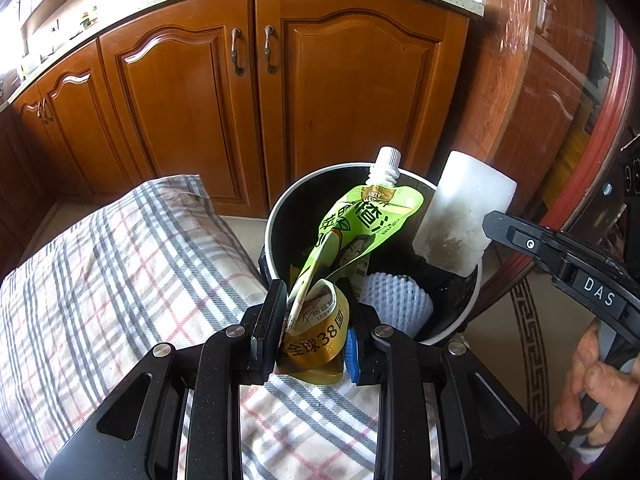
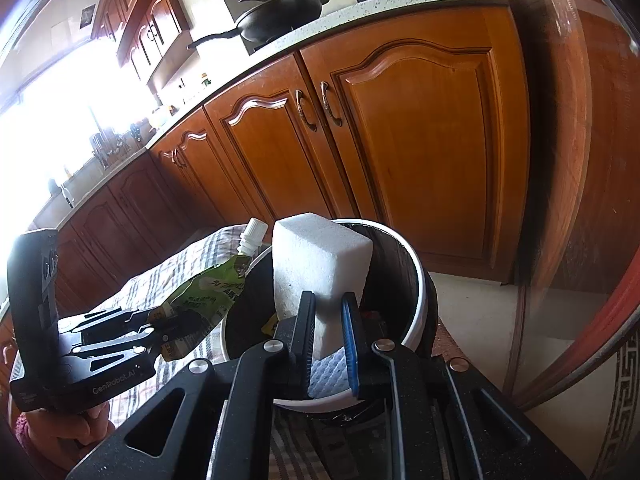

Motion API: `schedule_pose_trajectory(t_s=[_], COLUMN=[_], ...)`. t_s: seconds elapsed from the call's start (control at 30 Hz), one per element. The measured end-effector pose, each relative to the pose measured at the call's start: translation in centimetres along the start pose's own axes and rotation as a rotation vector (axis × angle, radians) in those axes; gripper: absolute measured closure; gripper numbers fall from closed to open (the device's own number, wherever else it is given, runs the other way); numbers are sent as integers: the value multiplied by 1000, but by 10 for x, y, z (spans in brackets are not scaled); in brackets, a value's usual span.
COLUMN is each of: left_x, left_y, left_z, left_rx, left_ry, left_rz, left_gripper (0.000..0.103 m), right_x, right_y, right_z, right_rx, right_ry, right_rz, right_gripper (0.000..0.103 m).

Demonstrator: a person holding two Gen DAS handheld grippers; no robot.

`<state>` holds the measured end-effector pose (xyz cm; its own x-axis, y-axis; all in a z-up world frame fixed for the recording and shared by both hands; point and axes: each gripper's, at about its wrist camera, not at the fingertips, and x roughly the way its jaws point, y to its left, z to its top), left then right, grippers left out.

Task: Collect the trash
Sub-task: 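Carry the pouch and sponge over the bin, then open both tools above the bin to drop the pouch and sponge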

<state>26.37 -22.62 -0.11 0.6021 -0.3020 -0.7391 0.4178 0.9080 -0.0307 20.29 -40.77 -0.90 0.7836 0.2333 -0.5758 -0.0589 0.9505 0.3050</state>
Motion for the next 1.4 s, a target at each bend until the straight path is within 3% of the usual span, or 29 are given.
schedule_pose_trajectory(t_s=[1.4], left_x=[33], left_y=[-25], left_z=[18], left_rx=[64], left_ry=[59], left_rz=[23], left_gripper=[78], right_x=[29], right_y=[-10], right_z=[9], right_rx=[-29], right_ry=[88], right_rz=[-35], right_gripper=[90])
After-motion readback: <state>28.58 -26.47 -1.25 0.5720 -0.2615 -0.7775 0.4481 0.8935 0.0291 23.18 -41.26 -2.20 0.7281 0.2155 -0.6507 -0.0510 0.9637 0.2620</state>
